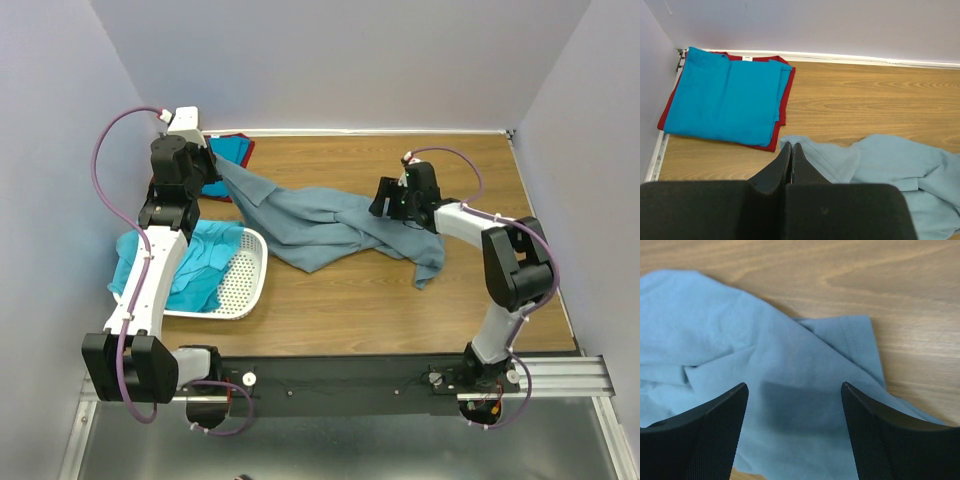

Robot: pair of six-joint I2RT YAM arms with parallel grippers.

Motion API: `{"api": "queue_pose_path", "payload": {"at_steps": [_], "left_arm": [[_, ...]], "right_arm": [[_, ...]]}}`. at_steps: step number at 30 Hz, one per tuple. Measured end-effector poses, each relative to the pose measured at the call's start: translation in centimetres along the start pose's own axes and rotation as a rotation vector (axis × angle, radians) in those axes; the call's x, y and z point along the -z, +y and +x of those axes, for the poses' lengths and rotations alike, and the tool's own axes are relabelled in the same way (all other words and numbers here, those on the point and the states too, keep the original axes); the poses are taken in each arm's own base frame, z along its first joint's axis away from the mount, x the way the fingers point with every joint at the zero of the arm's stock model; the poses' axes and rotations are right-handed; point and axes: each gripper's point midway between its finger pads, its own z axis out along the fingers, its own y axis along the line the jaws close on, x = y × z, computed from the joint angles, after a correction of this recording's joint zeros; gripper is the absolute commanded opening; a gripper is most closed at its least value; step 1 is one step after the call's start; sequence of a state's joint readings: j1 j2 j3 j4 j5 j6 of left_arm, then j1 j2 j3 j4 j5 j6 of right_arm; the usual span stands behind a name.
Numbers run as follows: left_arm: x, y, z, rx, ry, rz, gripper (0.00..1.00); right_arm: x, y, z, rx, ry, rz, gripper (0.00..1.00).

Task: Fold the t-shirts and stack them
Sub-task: Flatten the tshirt out

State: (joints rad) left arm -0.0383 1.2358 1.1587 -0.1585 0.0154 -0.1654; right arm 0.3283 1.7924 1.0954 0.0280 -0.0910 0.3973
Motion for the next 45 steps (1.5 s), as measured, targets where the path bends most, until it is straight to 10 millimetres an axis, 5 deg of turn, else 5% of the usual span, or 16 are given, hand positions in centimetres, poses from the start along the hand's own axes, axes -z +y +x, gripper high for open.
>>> {"api": "queue_pose_path", "payload": {"at_steps": [4,9,21,24,29,33,41,45], "left_arm": [[0.0,-0.1,0.0,0.0,0.001,0.005,0.0],[0.0,-0.1,0.0,0.0,0.001,0.006,0.0],[0.0,-0.6,0.1,0.0,0.004,0.035,0.0],[0.0,-0.9,0.1,0.0,0.005,0.049,0.0],[0.0,-1.1,0.1,0.0,0.007,0.061,0.0],[-0.1,-1.2,0.3,0.0,0.011,0.069,0.0],[-0.3,-1.3,0.4,0.0,0.014,0.073,0.0],[-0.3,-1.3,0.4,0.0,0.014,0.075,0.0]], "right_arm": [[-1.2,-0.2,2.1,-0.001,0.058,-0.017,0.8],[-0.4,-0.1,5.0,-0.016,0.104,-0.05,0.79],[8.7,3.5,12.6,-0.054,0.222,-0.129,0.78],[10.8,4.8,11.9,-0.049,0.196,-0.161,0.85],[12.8,4.3,7.0,-0.038,0.025,-0.081,0.89],[10.9,3.0,4.1,-0.025,-0.033,0.027,0.89],[5.9,-2.5,7.2,0.008,0.088,0.267,0.87],[5.0,-3.4,6.2,0.014,0.073,0.304,0.82]]}}
